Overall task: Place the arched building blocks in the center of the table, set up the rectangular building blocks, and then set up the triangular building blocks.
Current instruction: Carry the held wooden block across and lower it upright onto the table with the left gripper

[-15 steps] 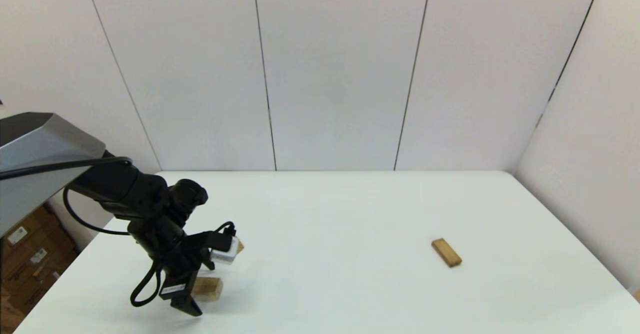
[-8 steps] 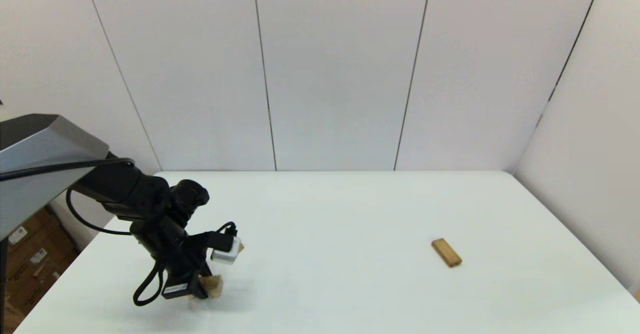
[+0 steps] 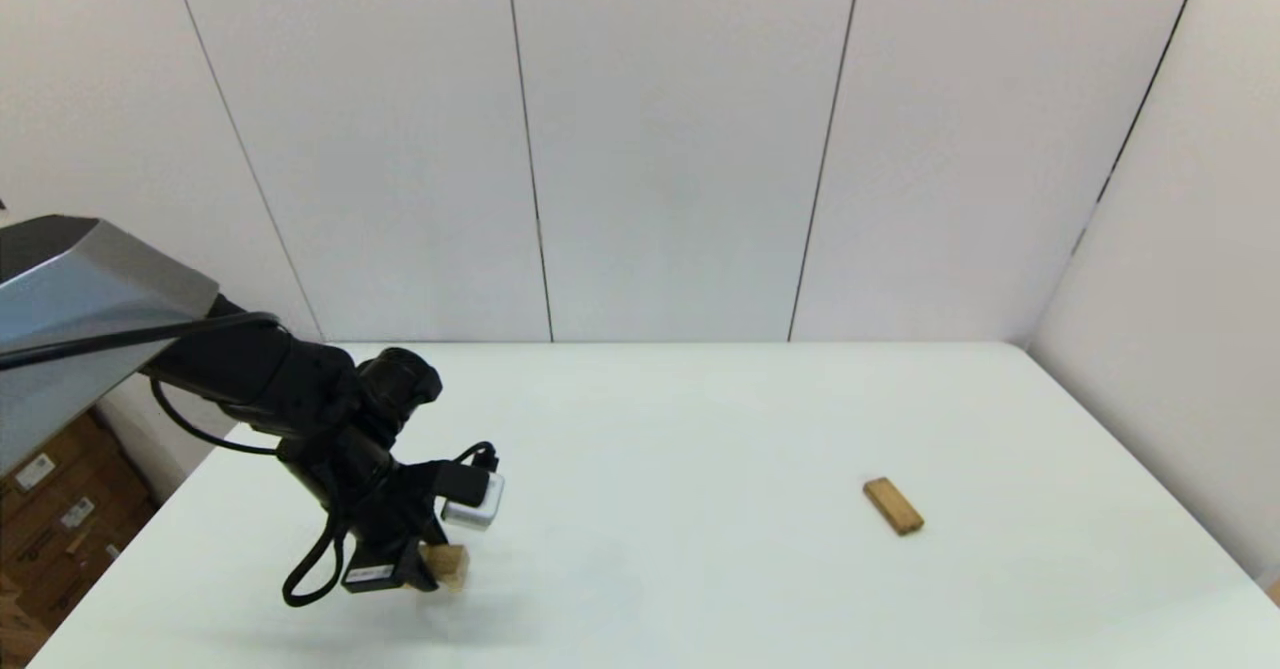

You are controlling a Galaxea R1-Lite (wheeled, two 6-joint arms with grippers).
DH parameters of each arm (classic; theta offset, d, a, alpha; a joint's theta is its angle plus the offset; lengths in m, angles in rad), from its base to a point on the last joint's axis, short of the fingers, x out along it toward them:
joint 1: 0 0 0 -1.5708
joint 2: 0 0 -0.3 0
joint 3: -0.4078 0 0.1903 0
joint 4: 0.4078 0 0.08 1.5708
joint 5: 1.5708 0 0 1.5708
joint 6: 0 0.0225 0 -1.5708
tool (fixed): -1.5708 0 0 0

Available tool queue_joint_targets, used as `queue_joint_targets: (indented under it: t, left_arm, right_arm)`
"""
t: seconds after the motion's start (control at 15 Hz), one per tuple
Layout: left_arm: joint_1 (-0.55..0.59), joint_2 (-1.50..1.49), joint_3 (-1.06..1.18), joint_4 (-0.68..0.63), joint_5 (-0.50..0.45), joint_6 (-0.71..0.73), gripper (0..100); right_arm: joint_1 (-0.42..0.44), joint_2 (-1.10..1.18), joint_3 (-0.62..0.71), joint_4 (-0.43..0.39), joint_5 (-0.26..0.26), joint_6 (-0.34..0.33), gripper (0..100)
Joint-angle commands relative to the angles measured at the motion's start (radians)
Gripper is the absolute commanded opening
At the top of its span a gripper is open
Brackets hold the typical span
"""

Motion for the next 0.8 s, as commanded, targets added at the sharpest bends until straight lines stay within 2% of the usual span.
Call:
queue_joint_targets:
  t: [0.07,0.2,0.53,0.8]
  left_arm:
    - [-0.109,-0.023,-0.069,0.005,-0.002,-0.037,0]
    - [-0.176,-0.01,-0.115,0.005,-0.002,-0.122,0]
    - [-0.271,0.044,-0.229,0.03,-0.003,-0.148,0]
    - [-0.347,0.108,-0.33,0.033,-0.002,-0.238,0]
  right_arm:
    - [0.0,-0.002,0.0,0.0,0.0,0.0,100]
    - [0.0,-0.002,0.0,0.0,0.0,0.0,100]
    - [0.0,-0.002,0.002,0.0,0.0,0.0,100]
    - [0.0,-0.002,0.002,0.0,0.0,0.0,100]
